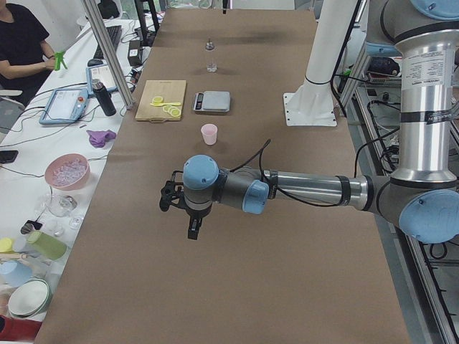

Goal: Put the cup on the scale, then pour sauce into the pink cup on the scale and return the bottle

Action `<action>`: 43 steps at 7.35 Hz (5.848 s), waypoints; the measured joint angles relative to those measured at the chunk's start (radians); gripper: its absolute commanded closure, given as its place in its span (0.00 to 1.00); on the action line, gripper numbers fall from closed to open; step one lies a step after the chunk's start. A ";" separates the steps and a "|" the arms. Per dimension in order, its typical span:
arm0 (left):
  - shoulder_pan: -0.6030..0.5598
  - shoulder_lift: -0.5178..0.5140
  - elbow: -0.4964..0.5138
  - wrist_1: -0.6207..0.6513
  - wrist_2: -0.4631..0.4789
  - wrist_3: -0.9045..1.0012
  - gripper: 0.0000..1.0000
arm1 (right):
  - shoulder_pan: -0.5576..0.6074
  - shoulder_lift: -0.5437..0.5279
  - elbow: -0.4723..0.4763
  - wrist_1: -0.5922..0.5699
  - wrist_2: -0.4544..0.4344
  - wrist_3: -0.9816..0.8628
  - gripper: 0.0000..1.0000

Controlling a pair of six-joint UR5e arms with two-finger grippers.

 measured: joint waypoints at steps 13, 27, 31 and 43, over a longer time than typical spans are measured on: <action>0.519 -0.400 -0.124 0.031 0.176 -1.025 0.02 | -0.024 0.018 0.002 0.000 0.036 0.048 0.00; 0.783 -0.479 0.056 -0.135 0.359 -1.205 1.00 | -0.036 0.021 -0.005 0.000 0.056 0.078 0.00; 0.708 -0.437 -0.044 -0.081 0.249 -1.203 1.00 | -0.036 0.021 -0.008 -0.001 0.055 0.078 0.00; 0.864 -0.975 0.172 0.299 0.349 -1.609 1.00 | -0.046 0.034 0.003 0.000 0.061 0.079 0.00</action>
